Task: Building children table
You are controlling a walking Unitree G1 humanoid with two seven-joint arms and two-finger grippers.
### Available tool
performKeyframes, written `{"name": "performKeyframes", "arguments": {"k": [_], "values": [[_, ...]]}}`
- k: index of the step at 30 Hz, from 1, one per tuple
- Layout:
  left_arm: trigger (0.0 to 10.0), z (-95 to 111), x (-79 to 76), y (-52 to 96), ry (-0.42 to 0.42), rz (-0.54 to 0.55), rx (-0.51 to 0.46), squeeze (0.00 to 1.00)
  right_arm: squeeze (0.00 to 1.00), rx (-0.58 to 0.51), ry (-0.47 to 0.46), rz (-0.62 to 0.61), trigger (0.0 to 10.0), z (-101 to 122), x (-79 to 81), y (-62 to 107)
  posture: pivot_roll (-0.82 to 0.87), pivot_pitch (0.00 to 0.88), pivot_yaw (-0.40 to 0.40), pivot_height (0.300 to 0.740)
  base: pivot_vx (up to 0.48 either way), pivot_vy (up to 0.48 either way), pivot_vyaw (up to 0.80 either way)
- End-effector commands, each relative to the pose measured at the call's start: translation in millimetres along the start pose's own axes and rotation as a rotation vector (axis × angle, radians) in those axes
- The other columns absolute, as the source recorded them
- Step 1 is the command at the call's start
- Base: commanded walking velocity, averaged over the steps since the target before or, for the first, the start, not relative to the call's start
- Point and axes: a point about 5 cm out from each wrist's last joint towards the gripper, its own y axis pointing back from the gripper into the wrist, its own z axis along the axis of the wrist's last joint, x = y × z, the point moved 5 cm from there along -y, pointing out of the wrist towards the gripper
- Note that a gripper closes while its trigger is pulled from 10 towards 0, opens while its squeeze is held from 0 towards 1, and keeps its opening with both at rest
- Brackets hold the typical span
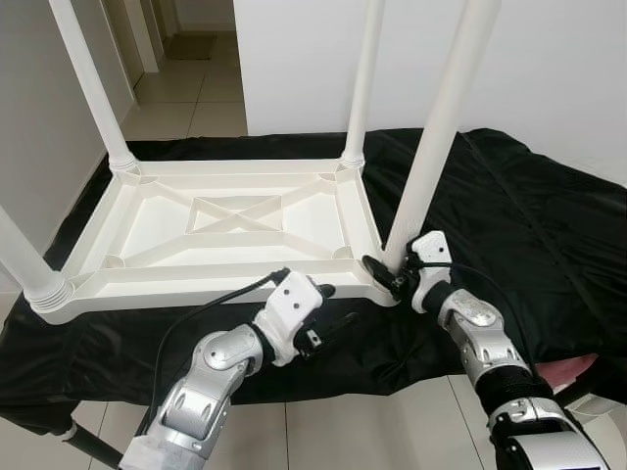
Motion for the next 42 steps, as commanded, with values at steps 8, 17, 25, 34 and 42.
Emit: {"name": "performKeyframes", "arguments": {"k": [8,17,25,34,42], "values": [[10.0,-3,9.3,3.0,-0.012,0.077,0.017,0.0,0.0,0.006,-0.073,-0.099,10.0,-10,8.8,3.2,0.0,0.0,0.014,0.74,0.0,0.0,0.0],[10.0,-4,15.4,3.0,-0.024,0.091,0.024,0.0,0.0,-0.005,-0.119,-0.295,10.0,-13,6.5,9.4,-0.01,0.0,0.024,0.74,0.0,0.0,0.0],[10.0,-3,18.1,2.3,-0.023,0.094,0.02,0.0,0.0,-0.032,-0.162,-0.479,10.0,-8,3.3,16.9,-0.01,0.0,0.03,0.74,0.0,0.0,0.0],[10.0,-2,23.2,1.9,-0.033,0.096,0.022,0.0,0.0,0.01,-0.235,-0.758,10.0,-7,23.2,19.1,-0.02,0.0,0.033,0.74,0.0,0.0,0.0],[10.0,-2,25.4,2.5,-0.042,0.1,0.024,0.0,0.0,-0.017,-0.251,-0.684,10.0,-5,26.4,19.4,-0.01,0.0,0.026,0.74,0.0,0.0,0.0]]}}
